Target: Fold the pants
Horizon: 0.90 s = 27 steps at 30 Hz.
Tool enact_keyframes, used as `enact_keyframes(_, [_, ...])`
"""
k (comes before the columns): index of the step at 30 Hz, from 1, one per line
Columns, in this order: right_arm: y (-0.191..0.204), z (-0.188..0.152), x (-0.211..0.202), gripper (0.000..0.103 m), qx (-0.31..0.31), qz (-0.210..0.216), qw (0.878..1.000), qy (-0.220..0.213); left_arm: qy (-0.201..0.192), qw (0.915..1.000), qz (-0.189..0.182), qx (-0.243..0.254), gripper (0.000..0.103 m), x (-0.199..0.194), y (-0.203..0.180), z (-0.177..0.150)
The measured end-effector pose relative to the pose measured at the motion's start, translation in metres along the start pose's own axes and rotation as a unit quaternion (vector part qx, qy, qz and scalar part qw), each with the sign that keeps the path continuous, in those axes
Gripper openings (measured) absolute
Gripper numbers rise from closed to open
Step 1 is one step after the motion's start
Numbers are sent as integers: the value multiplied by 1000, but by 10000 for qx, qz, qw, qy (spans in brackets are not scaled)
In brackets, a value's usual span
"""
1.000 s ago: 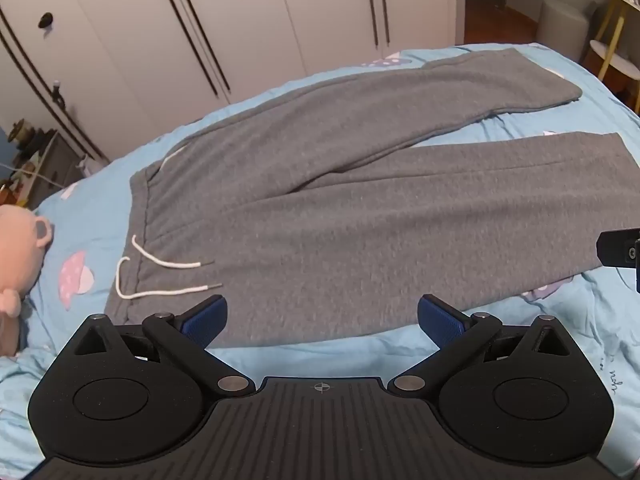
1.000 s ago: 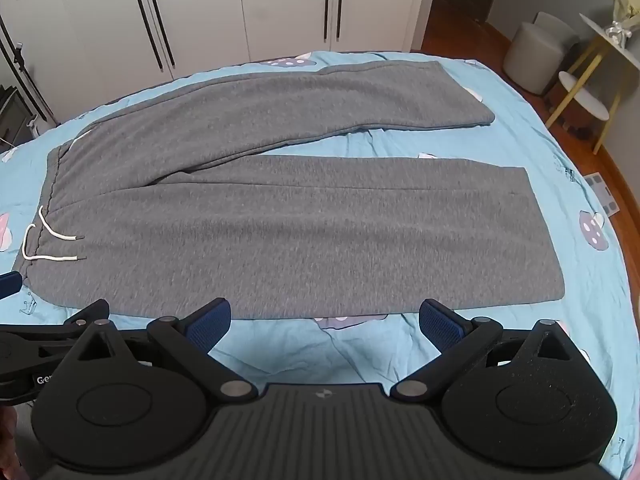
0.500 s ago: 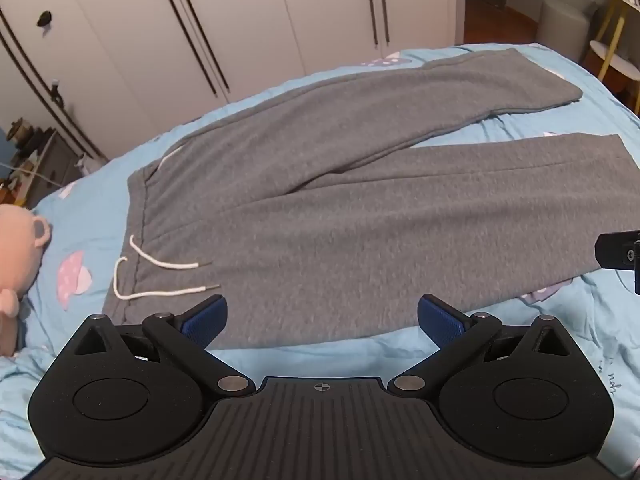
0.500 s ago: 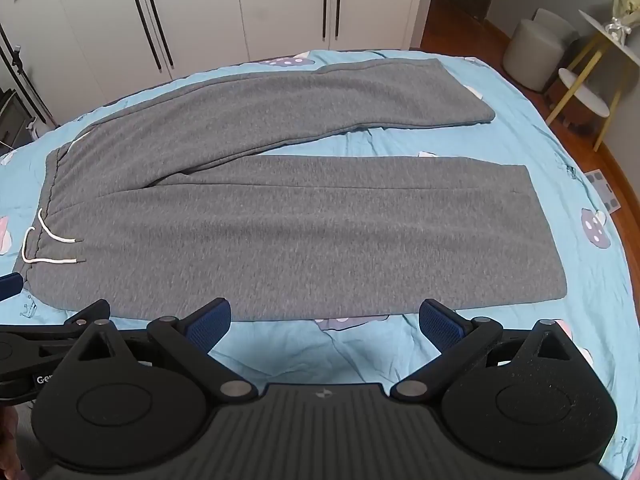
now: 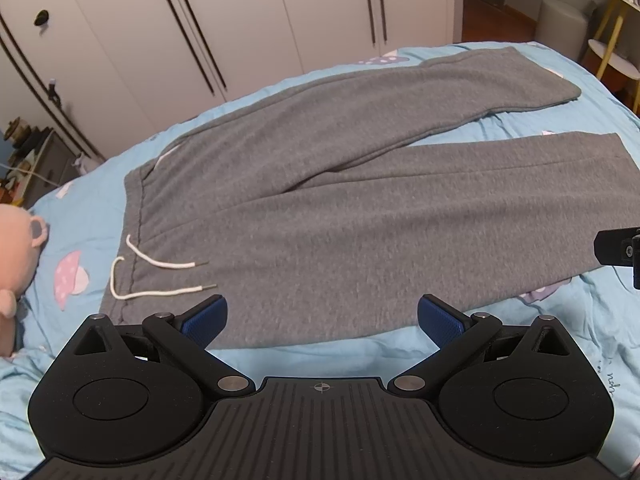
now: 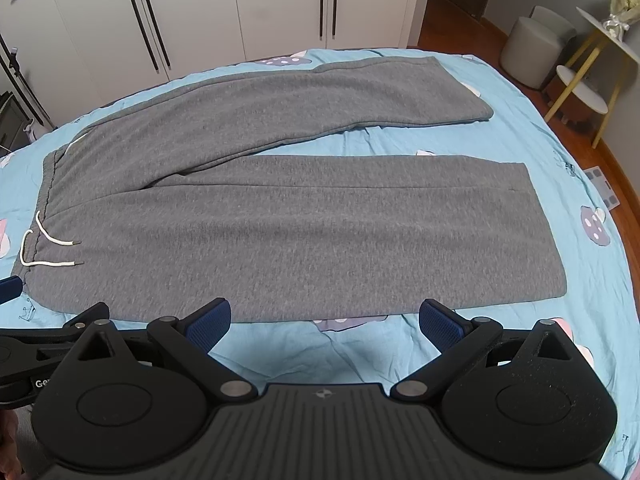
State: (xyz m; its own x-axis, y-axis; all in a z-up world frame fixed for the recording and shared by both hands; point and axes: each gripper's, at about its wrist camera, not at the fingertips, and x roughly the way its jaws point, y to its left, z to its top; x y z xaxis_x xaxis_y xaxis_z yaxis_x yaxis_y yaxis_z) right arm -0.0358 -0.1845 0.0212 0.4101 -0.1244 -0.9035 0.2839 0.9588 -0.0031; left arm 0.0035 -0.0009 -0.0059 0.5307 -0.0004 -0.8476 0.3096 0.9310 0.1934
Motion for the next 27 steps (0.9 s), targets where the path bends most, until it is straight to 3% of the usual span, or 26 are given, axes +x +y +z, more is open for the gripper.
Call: enact_keyframes(27, [-4,2,6,100,121,1,9999,46,38,10000,-43,-14,103,6,-2,2])
